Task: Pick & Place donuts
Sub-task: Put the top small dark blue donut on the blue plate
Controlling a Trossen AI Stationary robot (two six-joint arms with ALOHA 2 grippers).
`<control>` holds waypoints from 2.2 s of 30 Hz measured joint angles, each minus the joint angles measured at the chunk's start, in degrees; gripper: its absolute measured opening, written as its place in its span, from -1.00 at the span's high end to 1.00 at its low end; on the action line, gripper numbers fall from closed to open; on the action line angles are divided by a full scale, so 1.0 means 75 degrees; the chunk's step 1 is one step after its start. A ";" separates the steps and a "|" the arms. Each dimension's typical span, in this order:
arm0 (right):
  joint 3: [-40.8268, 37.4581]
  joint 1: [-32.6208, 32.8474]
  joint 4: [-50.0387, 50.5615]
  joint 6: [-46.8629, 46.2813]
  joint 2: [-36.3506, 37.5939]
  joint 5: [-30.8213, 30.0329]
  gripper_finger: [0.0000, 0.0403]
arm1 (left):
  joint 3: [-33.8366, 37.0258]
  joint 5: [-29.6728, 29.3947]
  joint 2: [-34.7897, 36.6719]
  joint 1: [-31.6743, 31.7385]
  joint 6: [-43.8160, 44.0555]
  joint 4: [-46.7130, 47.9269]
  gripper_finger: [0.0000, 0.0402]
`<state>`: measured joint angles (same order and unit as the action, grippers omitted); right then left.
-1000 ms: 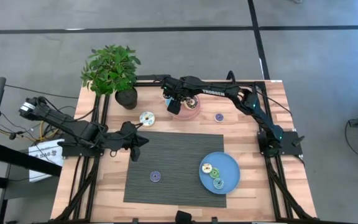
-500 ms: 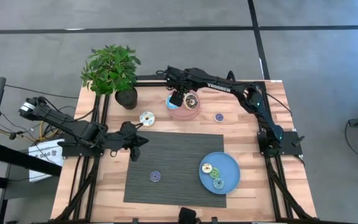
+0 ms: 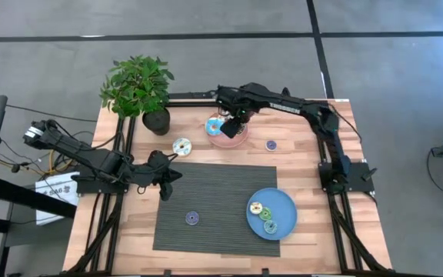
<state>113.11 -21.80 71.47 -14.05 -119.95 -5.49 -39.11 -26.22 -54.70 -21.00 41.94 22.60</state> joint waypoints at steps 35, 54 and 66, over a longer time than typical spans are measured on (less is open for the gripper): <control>-0.8340 0.3129 -0.2164 -0.7370 0.5669 -0.1897 -0.53 | 0.0000 0.1268 0.0015 0.1415 -0.1285 -0.0309 0.36; -0.9015 -0.0709 -0.5142 -0.1323 0.3985 0.0284 -0.54 | 0.0000 0.0823 0.0012 0.1397 -0.0729 -0.0939 0.36; -0.8979 -0.0502 -0.5541 -0.1217 0.3514 0.0321 -0.48 | 0.0000 0.0403 0.0009 0.1397 -0.0668 -0.0919 0.36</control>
<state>45.77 -25.56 29.91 -23.18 -93.59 -3.08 -39.12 -23.20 -54.63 -10.52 36.93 15.70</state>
